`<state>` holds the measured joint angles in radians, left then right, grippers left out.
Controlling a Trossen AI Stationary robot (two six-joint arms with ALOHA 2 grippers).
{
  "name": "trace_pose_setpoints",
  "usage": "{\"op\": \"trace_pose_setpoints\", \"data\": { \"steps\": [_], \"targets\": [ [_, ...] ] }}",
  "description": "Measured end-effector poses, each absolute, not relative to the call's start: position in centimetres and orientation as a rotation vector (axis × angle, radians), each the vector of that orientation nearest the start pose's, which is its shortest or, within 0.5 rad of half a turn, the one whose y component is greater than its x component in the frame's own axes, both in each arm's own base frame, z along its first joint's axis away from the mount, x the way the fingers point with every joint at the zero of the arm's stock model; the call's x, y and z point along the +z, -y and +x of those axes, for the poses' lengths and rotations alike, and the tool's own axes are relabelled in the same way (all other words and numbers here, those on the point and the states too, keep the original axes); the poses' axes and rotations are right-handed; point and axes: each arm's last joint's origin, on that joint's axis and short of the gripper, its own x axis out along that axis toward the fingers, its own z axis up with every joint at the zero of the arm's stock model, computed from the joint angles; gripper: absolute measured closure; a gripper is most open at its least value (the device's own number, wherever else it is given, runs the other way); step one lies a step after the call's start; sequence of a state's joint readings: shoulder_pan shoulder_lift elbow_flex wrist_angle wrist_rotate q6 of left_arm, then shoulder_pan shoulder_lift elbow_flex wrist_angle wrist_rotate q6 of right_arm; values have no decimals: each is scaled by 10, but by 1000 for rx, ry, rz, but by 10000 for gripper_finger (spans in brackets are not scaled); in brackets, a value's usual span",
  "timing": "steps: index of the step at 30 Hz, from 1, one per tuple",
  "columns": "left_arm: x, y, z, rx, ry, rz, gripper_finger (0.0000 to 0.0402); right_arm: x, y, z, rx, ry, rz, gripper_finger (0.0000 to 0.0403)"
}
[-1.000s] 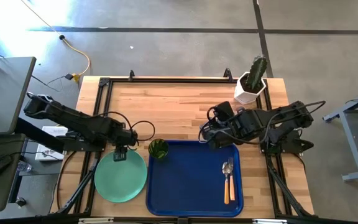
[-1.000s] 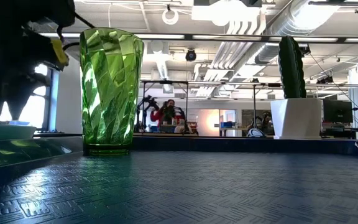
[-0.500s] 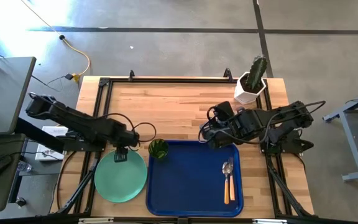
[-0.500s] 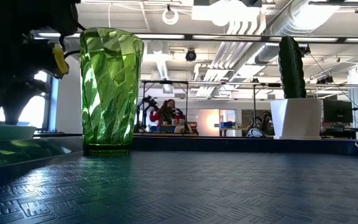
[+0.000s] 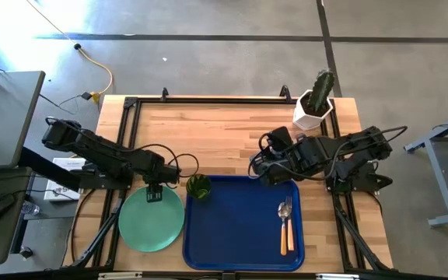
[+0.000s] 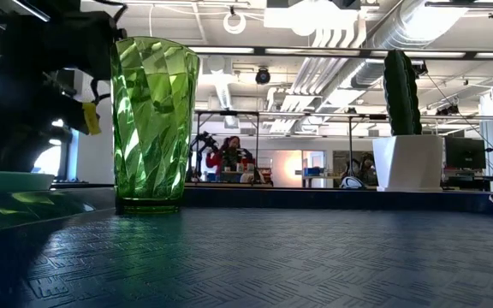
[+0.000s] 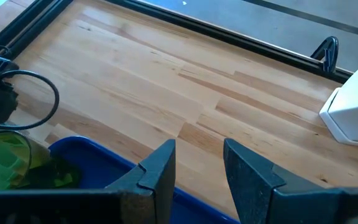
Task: Pick and place plate/cup/fork/spoon on tray
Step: Put the green plate on the blue tray to the left of the yellow spoon
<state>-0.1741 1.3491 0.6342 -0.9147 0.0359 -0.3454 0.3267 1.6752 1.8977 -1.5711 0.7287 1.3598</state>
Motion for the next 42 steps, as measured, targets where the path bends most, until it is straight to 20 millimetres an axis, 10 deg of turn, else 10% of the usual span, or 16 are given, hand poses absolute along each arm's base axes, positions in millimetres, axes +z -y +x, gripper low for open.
{"op": "trace_pose_setpoints", "data": {
  "steps": [22, 42],
  "targets": [
    [150, 27, 178, 86, -1632, -109, 382, 391, -76, 284, -985, -698, 495, 277],
    [167, 28, 183, 115, -1661, -102, 389, 391, -76, 284, -985, -698, 495, 277]
  ]
}}
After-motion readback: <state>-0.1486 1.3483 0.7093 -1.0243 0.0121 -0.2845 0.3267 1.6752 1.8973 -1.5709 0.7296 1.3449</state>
